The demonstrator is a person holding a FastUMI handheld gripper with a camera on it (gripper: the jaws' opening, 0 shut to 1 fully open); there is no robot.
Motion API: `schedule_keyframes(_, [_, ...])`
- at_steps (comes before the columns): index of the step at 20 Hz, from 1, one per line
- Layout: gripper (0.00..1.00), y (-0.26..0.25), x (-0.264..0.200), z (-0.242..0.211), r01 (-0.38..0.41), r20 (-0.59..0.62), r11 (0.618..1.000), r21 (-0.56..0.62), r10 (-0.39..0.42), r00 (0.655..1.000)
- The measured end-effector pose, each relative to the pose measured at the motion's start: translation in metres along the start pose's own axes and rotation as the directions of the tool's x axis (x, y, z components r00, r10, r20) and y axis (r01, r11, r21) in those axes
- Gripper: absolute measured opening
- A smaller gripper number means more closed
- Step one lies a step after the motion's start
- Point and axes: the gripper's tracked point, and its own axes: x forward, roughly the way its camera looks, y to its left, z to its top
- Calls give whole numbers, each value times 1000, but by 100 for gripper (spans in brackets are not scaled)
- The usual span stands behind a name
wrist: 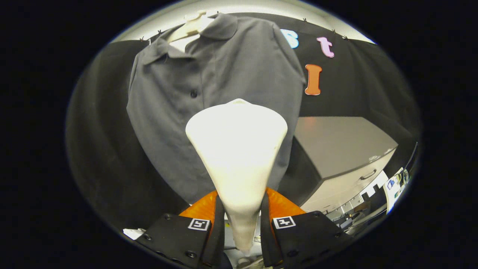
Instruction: Iron the clothes twice with a garment steamer, once on the left side and once on the right side.
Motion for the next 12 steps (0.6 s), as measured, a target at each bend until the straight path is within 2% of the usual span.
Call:
schedule_keyframes(5, [48, -48, -50, 74, 11, 140, 999, 51, -18, 990])
schedule_keyframes(12, [47, -105, -130, 150, 48, 311, 996, 71, -68, 948])
